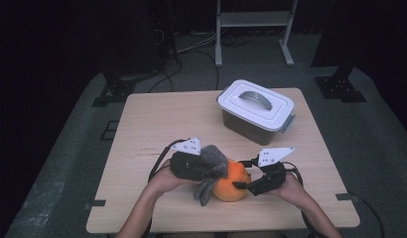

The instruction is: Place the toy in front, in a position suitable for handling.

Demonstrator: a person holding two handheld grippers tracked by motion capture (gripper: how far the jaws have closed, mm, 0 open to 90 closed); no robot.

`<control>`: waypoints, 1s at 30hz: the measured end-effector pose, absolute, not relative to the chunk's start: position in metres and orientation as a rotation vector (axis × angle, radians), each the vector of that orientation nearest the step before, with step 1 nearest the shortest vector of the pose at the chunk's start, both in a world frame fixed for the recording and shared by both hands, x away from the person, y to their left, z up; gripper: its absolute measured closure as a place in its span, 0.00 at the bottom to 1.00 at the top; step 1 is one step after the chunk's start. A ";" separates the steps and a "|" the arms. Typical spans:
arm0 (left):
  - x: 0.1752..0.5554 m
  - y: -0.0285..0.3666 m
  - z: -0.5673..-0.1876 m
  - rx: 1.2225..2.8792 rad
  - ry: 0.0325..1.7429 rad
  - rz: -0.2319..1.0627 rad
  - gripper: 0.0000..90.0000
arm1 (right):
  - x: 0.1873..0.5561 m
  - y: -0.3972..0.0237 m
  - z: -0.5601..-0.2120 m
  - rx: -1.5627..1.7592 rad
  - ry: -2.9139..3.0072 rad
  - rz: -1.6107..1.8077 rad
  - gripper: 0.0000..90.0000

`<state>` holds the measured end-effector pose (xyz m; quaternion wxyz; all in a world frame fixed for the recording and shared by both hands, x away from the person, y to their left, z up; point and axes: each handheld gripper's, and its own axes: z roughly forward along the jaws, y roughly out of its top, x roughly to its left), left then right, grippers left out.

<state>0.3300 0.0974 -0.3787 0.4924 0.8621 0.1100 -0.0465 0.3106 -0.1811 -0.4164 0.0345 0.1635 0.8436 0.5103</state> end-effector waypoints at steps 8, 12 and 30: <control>0.326 0.093 -0.376 2.108 0.235 -0.128 0.83 | 0.308 -0.173 -0.416 0.438 2.595 1.473 0.41; 0.328 0.099 -0.366 2.095 0.232 -0.111 0.83 | 0.309 -0.176 -0.414 0.354 2.594 1.473 0.51; 0.335 0.089 -0.369 2.113 0.233 -0.112 0.82 | 0.310 -0.166 -0.407 0.395 2.620 1.483 0.22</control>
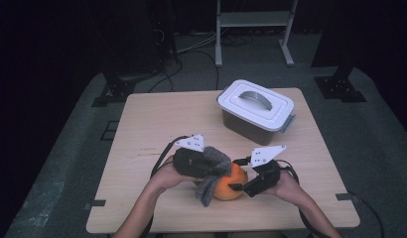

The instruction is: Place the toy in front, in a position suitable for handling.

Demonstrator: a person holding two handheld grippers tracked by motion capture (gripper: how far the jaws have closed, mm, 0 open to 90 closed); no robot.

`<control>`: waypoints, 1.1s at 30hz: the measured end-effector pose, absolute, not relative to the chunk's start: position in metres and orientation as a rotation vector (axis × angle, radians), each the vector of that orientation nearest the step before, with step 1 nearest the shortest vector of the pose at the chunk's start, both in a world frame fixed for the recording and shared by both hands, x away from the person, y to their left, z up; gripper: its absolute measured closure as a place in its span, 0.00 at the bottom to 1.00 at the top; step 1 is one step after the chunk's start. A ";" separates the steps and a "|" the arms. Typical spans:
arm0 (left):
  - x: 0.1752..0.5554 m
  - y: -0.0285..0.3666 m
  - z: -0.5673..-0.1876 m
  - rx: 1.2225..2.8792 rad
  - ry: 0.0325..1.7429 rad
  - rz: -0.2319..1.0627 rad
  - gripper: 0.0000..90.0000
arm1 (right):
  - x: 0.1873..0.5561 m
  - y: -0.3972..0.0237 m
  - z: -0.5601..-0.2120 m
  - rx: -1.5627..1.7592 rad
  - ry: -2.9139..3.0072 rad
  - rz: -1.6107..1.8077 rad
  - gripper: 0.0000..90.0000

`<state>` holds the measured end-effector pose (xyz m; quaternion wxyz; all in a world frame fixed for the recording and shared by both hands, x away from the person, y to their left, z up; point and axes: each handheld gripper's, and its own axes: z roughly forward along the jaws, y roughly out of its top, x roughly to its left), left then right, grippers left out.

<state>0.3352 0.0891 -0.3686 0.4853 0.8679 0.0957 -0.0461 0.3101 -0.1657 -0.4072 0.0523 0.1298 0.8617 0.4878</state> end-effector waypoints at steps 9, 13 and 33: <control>0.335 0.092 -0.359 2.099 0.229 -0.081 0.82 | 0.309 -0.165 -0.412 0.388 2.581 1.493 0.47; 0.337 0.103 -0.355 2.103 0.249 -0.067 0.82 | 0.304 -0.170 -0.415 0.265 2.579 1.487 0.50; 0.329 0.106 -0.373 2.060 0.191 -0.184 0.83 | 0.304 -0.176 -0.415 0.161 2.573 1.459 0.54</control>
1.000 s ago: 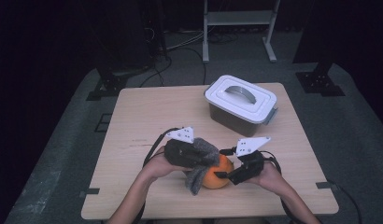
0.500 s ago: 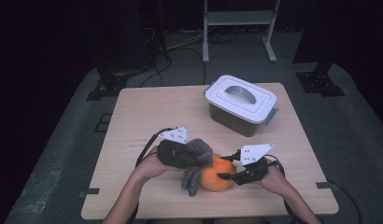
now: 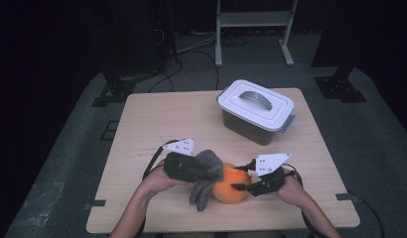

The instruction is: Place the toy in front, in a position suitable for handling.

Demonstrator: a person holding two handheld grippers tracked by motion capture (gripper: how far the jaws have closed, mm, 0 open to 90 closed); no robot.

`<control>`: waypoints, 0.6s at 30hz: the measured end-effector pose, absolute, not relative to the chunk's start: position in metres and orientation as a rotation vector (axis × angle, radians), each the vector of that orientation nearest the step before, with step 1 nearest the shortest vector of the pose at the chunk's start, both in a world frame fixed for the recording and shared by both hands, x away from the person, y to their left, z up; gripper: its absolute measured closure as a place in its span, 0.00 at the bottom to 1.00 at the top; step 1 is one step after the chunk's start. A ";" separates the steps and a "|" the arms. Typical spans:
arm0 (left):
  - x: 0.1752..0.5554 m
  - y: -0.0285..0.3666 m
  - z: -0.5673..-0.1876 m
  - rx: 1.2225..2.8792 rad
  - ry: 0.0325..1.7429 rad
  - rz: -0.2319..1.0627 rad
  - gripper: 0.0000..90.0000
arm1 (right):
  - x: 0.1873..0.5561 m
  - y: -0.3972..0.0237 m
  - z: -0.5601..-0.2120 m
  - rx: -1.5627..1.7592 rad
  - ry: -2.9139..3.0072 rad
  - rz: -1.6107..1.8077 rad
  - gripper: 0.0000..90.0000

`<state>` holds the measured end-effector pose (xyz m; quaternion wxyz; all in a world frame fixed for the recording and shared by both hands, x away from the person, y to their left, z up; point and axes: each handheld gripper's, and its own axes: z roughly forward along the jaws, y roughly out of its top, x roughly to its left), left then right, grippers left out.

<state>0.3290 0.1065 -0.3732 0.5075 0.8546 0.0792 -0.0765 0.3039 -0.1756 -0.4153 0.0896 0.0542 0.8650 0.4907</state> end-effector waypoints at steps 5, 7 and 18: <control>0.329 0.076 -0.365 2.120 0.121 -0.143 0.83 | 0.302 -0.166 -0.413 0.107 2.569 1.426 0.54; 0.331 0.075 -0.365 2.125 0.133 -0.136 0.83 | 0.301 -0.170 -0.414 0.125 2.567 1.430 0.55; 0.334 0.117 -0.374 2.087 0.272 -0.101 0.83 | 0.297 -0.178 -0.417 0.117 2.551 1.453 0.55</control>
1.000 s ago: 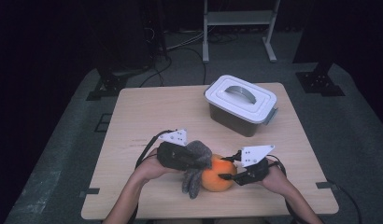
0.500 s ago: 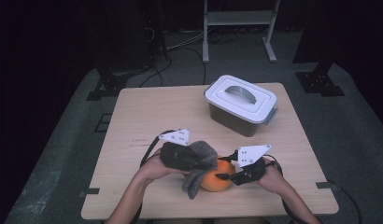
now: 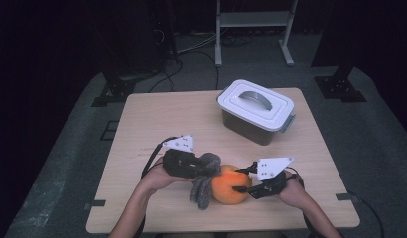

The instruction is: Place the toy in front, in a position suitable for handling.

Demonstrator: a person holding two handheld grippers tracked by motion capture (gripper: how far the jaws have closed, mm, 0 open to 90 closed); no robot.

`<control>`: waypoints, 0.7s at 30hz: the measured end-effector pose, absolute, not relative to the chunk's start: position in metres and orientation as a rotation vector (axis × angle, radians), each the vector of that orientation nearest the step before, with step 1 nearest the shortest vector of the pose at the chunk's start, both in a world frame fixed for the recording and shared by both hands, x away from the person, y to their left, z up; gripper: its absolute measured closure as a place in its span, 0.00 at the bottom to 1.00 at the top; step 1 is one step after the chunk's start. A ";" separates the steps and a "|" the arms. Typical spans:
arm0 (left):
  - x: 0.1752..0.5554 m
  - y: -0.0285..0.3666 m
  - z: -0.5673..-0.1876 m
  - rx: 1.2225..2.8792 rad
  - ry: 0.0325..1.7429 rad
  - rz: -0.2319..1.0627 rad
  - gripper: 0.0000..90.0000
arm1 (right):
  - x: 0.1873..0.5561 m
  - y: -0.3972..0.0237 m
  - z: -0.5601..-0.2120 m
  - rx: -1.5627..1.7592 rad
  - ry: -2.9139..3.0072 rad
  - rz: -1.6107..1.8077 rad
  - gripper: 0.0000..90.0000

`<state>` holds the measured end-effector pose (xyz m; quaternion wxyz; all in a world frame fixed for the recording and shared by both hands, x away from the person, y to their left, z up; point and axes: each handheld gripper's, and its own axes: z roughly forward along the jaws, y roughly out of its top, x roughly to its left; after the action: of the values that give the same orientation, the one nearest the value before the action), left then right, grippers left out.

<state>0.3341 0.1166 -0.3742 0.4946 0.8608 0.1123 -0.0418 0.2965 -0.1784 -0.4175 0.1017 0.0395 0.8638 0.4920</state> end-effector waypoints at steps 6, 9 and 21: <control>0.333 0.110 -0.380 2.126 0.262 -0.095 0.83 | 0.299 -0.173 -0.416 0.194 2.560 1.459 0.36; 0.331 0.112 -0.381 2.123 0.268 -0.115 0.83 | 0.298 -0.177 -0.415 0.213 2.563 1.458 0.32; 0.328 0.111 -0.381 2.131 0.247 -0.165 0.82 | 0.299 -0.187 -0.419 0.294 2.628 1.455 0.41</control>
<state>0.3283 0.1108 -0.3811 0.4749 0.8716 0.1012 -0.0674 0.2987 -0.1865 -0.4189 0.0615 0.0974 0.8691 0.4811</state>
